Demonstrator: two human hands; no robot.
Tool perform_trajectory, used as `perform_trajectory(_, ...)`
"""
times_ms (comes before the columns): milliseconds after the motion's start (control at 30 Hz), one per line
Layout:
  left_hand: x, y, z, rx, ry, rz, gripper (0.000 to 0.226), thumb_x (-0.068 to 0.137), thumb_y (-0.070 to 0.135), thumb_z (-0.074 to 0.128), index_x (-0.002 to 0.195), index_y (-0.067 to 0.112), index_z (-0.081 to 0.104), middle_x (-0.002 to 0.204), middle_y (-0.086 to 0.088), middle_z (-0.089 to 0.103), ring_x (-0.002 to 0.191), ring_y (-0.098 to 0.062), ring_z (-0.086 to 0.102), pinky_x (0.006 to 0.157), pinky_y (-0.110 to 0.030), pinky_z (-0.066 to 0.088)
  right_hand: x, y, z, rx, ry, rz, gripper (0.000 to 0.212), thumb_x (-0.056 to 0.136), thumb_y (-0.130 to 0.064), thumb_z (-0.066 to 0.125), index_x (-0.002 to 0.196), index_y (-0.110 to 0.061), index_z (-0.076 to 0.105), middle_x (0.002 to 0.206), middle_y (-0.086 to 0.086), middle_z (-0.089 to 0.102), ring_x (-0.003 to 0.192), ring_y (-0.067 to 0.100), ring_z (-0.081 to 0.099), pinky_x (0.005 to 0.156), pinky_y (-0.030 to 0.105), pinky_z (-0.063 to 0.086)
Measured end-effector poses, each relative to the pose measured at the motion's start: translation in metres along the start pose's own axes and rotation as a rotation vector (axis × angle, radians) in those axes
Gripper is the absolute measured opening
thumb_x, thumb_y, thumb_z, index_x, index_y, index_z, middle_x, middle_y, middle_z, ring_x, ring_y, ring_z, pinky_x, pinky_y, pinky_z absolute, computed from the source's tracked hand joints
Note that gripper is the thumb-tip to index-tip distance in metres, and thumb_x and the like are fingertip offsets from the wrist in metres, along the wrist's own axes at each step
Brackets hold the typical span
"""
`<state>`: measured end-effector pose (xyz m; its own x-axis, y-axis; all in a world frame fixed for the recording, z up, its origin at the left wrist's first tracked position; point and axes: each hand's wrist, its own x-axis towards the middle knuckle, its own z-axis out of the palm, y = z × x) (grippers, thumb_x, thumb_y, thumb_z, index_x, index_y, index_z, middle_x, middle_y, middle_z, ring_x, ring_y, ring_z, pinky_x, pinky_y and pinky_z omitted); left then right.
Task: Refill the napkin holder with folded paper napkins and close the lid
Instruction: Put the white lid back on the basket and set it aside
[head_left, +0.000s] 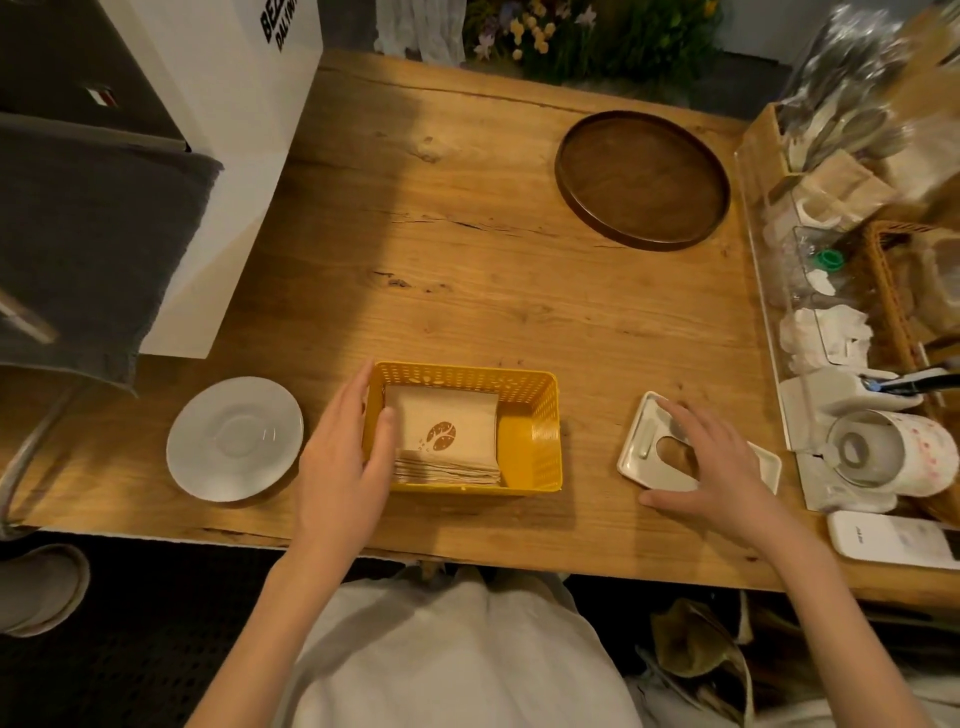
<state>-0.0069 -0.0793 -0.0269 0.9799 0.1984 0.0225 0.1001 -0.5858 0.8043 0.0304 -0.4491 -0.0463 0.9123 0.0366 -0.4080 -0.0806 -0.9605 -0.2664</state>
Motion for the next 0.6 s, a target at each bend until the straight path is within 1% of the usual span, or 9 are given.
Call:
perform_trajectory(67, -0.001, -0.005, 0.003, -0.028, -0.018, -0.037, 0.048, 0.102, 0.037, 0.035, 0.147, 0.022, 0.034, 0.145, 0.001, 0.048, 0.132, -0.014, 0.044, 0.107, -0.045, 0.042, 0.001, -0.002, -0.002, 0.01, 0.008, -0.003, 0.116, 0.058, -0.057, 0.083, 0.148, -0.048, 0.011, 0.16, 0.0, 0.019, 0.147, 0.024, 0.014, 0.118, 0.052, 0.014)
perform_trajectory(133, -0.003, -0.009, 0.006, -0.057, -0.032, -0.046, 0.046, 0.102, 0.038, 0.029, 0.144, 0.022, 0.04, 0.135, 0.0, 0.055, 0.124, -0.013, 0.05, 0.103, -0.044, 0.045, 0.001, -0.004, -0.003, 0.027, 0.041, -0.015, 0.115, 0.056, -0.056, 0.085, 0.147, -0.047, 0.015, 0.157, -0.003, 0.026, 0.146, 0.021, 0.018, 0.117, 0.055, 0.012)
perform_trajectory(233, -0.004, -0.013, 0.009, -0.091, -0.051, -0.075, 0.045, 0.102, 0.038, 0.026, 0.141, 0.024, 0.043, 0.126, 0.001, 0.061, 0.114, -0.012, 0.056, 0.095, -0.036, 0.047, 0.0, -0.011, -0.008, 0.03, 0.083, -0.027, 0.114, 0.052, -0.058, 0.086, 0.145, -0.045, 0.021, 0.153, -0.005, 0.033, 0.143, 0.02, 0.025, 0.115, 0.052, 0.014)
perform_trajectory(333, -0.002, -0.014, 0.01, -0.104, -0.058, -0.101, 0.049, 0.1, 0.044, 0.024, 0.141, 0.026, 0.044, 0.125, 0.002, 0.062, 0.113, -0.013, 0.057, 0.093, -0.036, 0.048, 0.0, -0.029, -0.022, 0.094, 0.137, -0.041, 0.112, 0.049, -0.053, 0.089, 0.141, -0.042, 0.027, 0.142, -0.004, 0.045, 0.133, 0.022, 0.038, 0.112, 0.048, 0.018)
perform_trajectory(400, -0.001, -0.014, 0.01, -0.138, -0.06, -0.116, 0.049, 0.1, 0.045, 0.023, 0.14, 0.027, 0.045, 0.12, 0.006, 0.063, 0.108, -0.007, 0.058, 0.088, -0.029, 0.047, -0.002, -0.044, -0.034, 0.138, 0.175, -0.086, 0.11, 0.048, -0.051, 0.09, 0.137, -0.046, 0.027, 0.137, -0.004, 0.047, 0.13, 0.023, 0.04, 0.11, 0.046, 0.019)
perform_trajectory(500, -0.002, -0.012, 0.011, -0.178, -0.072, -0.135, 0.049, 0.1, 0.046, 0.022, 0.14, 0.029, 0.044, 0.118, 0.011, 0.062, 0.105, 0.006, 0.055, 0.082, -0.014, 0.042, -0.008, -0.067, -0.058, 0.141, 0.214, -0.157, 0.114, 0.043, -0.05, 0.091, 0.135, -0.046, 0.024, 0.138, -0.004, 0.048, 0.128, 0.022, 0.045, 0.104, 0.039, 0.018)
perform_trajectory(600, -0.002, -0.013, 0.011, -0.191, -0.065, -0.135, 0.052, 0.099, 0.048, 0.02, 0.142, 0.028, 0.043, 0.123, 0.013, 0.06, 0.11, 0.009, 0.053, 0.087, -0.009, 0.04, -0.018, -0.1, -0.08, 0.152, 0.245, -0.231, 0.119, 0.039, -0.049, 0.091, 0.135, -0.042, 0.022, 0.137, -0.002, 0.049, 0.125, 0.023, 0.049, 0.098, 0.03, 0.016)
